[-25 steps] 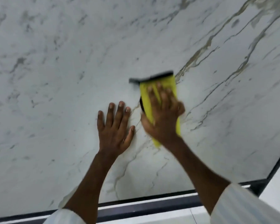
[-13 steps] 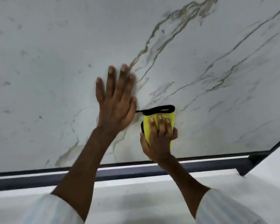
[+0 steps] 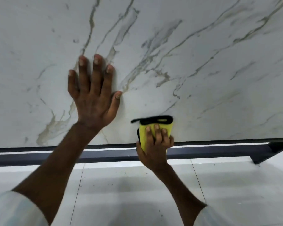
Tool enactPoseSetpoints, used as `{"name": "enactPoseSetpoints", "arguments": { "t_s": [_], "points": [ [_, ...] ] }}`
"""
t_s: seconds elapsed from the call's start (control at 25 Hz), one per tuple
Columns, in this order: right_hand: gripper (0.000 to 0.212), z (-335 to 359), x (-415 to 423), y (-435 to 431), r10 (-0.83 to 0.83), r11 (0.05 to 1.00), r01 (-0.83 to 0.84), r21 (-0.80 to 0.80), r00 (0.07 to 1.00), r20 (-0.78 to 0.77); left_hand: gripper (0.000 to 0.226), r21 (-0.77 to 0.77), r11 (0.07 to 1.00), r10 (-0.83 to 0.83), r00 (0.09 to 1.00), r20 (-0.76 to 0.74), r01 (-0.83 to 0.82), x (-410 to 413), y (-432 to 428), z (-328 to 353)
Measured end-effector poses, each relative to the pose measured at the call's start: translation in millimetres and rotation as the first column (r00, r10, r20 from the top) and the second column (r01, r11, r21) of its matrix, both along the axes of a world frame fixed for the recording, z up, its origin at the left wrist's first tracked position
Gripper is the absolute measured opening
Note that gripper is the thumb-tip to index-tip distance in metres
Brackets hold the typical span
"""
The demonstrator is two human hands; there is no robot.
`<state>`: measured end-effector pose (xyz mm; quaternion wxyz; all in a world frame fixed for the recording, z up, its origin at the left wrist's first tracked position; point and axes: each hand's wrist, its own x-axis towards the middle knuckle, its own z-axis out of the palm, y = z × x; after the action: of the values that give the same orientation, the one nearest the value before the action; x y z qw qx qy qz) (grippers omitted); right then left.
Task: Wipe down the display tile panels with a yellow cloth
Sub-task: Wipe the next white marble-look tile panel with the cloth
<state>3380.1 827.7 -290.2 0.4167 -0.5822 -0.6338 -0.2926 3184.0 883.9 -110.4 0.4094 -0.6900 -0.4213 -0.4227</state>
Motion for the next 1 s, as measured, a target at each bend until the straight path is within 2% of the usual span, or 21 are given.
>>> {"name": "enactPoseSetpoints", "arguments": {
  "t_s": [0.12, 0.24, 0.36, 0.44, 0.56, 0.6, 0.68, 0.76, 0.88, 1.0],
  "points": [
    [0.107, 2, 4, -7, 0.067, 0.997, -0.066, -0.042, 0.998, 0.010, 0.066, -0.064, 0.998, 0.011, 0.999, 0.032, -0.009, 12, -7, 1],
    [0.093, 86, 9, 3, 0.164, 0.980, -0.158, 0.123, 0.985, -0.046, 0.078, -0.121, 0.991, 0.062, 0.996, 0.064, -0.054, 38, -11, -12],
    [0.078, 131, 31, 23, 0.149, 0.956, -0.118, 0.270, 0.984, -0.098, 0.083, -0.073, 0.994, 0.088, 0.993, 0.083, -0.082, 42, -4, -22],
    [0.079, 92, 44, 23, 0.093, 0.962, -0.075, 0.262, 0.994, -0.057, 0.081, -0.038, 0.996, 0.083, 0.994, 0.073, -0.080, 39, -2, -22],
    [0.092, -14, 56, 1, -0.006, 1.000, 0.006, 0.029, 1.000, 0.006, 0.079, -0.013, 0.996, 0.093, 0.992, 0.082, -0.093, 40, -2, -21],
    [0.099, -31, 59, -7, -0.012, 0.999, 0.012, -0.045, 1.000, 0.010, 0.079, -0.030, 0.996, 0.089, 0.992, 0.088, -0.087, 40, -5, -20],
    [0.106, -23, 61, -11, 0.039, 0.997, -0.039, -0.073, 0.999, -0.010, 0.080, -0.112, 0.992, 0.067, 0.993, 0.093, -0.056, 46, -15, -15],
    [0.096, 29, 57, -5, 0.135, 0.991, -0.134, 0.020, 0.990, -0.030, 0.078, -0.180, 0.984, 0.021, 0.999, 0.049, -0.012, 57, -24, -13],
    [0.081, 105, 63, 13, 0.217, 0.959, -0.191, 0.210, 0.970, -0.108, 0.072, -0.100, 0.995, 0.005, 1.000, -0.003, -0.005, 80, -17, -15],
    [0.079, 99, 81, 23, 0.154, 0.943, -0.113, 0.311, 0.982, -0.107, 0.075, 0.003, 0.998, 0.057, 0.998, 0.026, -0.058, 88, -4, -20]
  ]
}}
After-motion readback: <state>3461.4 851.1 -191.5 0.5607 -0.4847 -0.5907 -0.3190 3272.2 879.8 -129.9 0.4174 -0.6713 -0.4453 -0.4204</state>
